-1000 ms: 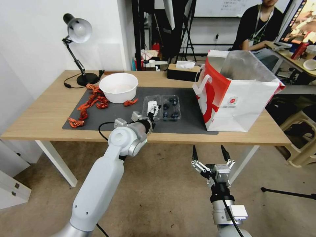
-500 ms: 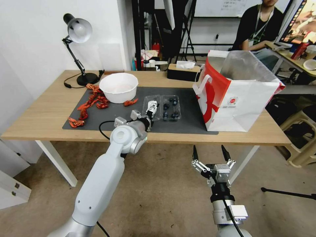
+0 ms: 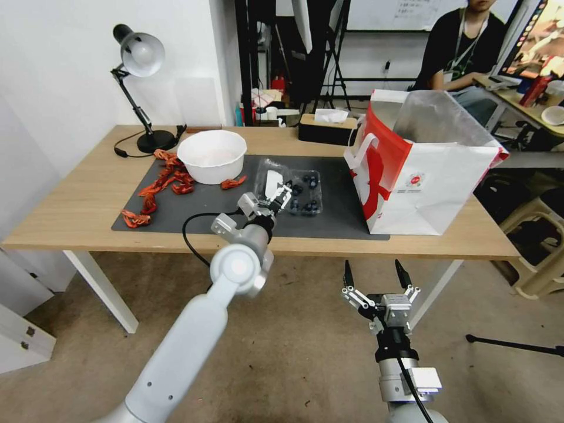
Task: Close the takeout container lid, then place the container into the takeout bag.
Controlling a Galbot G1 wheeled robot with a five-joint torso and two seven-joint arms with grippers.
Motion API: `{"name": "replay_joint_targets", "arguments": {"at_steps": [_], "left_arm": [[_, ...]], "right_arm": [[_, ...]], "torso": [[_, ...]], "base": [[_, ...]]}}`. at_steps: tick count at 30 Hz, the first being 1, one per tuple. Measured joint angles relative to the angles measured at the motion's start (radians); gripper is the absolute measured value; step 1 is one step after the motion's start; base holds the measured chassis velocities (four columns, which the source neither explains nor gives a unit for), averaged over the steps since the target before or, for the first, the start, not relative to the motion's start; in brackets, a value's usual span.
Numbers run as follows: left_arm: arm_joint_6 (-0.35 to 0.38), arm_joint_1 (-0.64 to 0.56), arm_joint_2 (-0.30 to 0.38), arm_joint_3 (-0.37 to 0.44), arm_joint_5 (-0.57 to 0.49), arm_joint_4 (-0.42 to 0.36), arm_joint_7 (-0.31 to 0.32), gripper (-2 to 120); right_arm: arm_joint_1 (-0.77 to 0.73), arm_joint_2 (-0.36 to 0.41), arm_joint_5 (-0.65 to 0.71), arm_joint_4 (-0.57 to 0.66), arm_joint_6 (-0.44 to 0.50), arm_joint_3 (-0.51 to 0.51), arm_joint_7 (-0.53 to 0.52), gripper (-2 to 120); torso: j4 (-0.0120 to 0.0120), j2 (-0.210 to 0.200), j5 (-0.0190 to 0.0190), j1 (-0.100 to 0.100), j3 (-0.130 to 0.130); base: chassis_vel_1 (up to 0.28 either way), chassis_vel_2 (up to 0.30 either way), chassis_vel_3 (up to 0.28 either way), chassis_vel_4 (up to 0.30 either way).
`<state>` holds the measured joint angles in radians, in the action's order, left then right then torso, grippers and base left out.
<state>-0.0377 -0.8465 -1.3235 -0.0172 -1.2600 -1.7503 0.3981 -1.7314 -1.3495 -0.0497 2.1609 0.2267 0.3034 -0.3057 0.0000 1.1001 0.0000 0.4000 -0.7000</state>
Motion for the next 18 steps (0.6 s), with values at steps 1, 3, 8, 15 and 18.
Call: {"name": "replay_joint_targets", "arguments": {"at_steps": [1, 3, 8, 15, 18], "left_arm": [[0.000, 0.000, 0.000, 0.000, 0.000, 0.000, 0.000, 100], [-0.022, 0.001, 0.005, -0.014, 0.060, 0.011, -0.032, 100], [-0.065, 0.016, 0.019, -0.043, 0.145, 0.020, -0.088, 100], [-0.086, 0.046, 0.035, -0.069, 0.178, 0.029, -0.132, 100], [-0.088, 0.063, 0.038, -0.084, 0.173, 0.034, -0.136, 100]], "right_arm": [[0.000, 0.000, 0.000, 0.000, 0.000, 0.000, 0.000, 100], [0.000, 0.000, -0.001, 0.000, 0.001, 0.001, 0.000, 100], [-0.001, -0.003, -0.004, -0.001, 0.003, 0.001, 0.001, 100], [-0.001, -0.005, -0.007, -0.006, 0.005, 0.001, 0.001, 100], [0.000, -0.007, -0.008, -0.007, 0.005, 0.001, 0.001, 100]], "torso": [[0.0000, 0.000, 0.0000, 0.000, 0.000], [0.0000, 0.000, 0.0000, 0.000, 0.000], [0.0000, 0.000, -0.0001, 0.000, 0.000], [0.0000, 0.000, 0.0000, 0.000, 0.000], [0.0000, 0.000, 0.0000, 0.000, 0.000]], "base": [[0.000, 0.000, 0.000, 0.000], [0.000, 0.000, 0.000, 0.000], [0.000, 0.000, 0.000, 0.000], [0.000, 0.000, 0.000, 0.000], [0.000, 0.000, 0.000, 0.000]]}}
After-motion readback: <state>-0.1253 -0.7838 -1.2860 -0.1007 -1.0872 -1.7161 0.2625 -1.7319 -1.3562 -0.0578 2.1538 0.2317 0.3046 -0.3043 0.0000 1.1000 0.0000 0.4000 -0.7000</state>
